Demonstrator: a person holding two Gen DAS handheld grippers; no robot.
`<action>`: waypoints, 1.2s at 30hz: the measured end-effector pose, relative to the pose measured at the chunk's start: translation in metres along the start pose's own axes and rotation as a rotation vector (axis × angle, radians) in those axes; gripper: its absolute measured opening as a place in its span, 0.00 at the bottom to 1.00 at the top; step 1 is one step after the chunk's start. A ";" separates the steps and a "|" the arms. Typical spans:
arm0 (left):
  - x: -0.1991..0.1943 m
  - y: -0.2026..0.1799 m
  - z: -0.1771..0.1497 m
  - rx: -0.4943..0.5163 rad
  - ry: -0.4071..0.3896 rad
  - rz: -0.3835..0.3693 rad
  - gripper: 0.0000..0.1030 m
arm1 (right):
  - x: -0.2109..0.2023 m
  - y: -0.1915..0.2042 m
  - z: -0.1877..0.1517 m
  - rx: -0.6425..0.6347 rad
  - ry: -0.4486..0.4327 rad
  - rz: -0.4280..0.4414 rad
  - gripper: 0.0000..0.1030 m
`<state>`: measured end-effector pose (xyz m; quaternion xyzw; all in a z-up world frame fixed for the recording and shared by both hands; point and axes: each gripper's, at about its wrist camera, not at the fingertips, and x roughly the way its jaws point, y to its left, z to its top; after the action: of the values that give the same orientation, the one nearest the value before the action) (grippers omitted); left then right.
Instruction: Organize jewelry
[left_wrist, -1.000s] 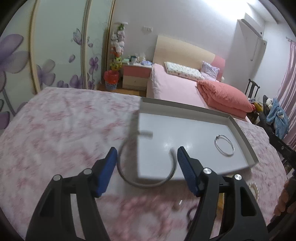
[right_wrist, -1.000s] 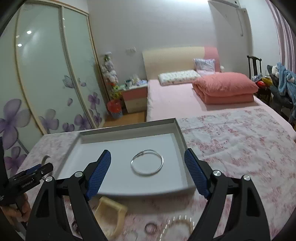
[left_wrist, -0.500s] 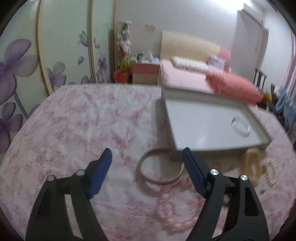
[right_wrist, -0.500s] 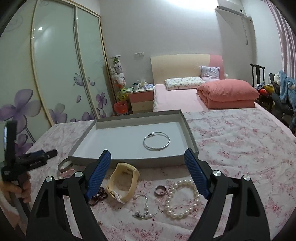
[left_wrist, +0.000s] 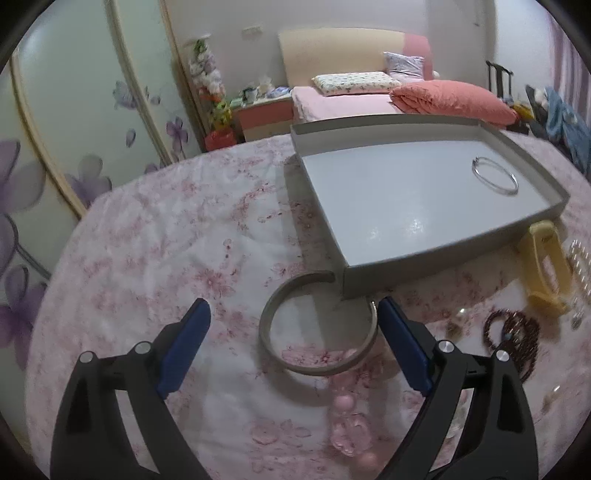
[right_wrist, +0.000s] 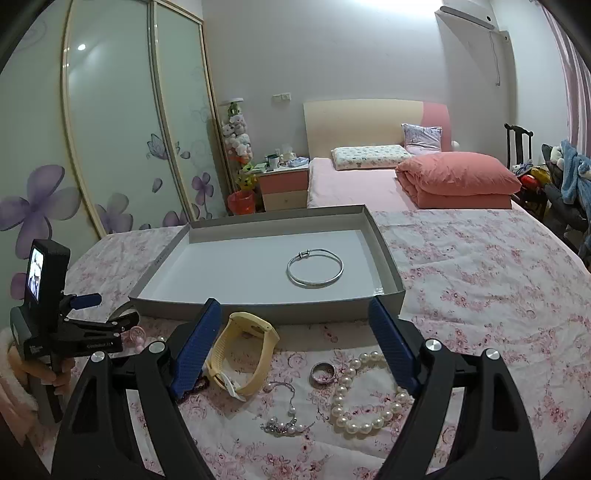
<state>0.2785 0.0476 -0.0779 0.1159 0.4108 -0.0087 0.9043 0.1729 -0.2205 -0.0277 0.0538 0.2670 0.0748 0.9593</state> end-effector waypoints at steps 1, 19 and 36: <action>0.001 -0.003 0.000 0.030 -0.008 0.013 0.87 | 0.001 0.000 0.000 -0.001 0.001 0.001 0.79; -0.025 0.019 -0.020 0.013 -0.038 -0.049 0.52 | 0.002 0.005 -0.001 -0.015 -0.002 0.016 0.79; 0.008 0.032 -0.006 0.015 0.025 -0.066 0.39 | 0.010 0.002 0.000 0.001 0.018 0.012 0.79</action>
<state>0.2834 0.0808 -0.0813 0.1091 0.4257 -0.0400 0.8974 0.1806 -0.2172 -0.0326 0.0555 0.2751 0.0809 0.9564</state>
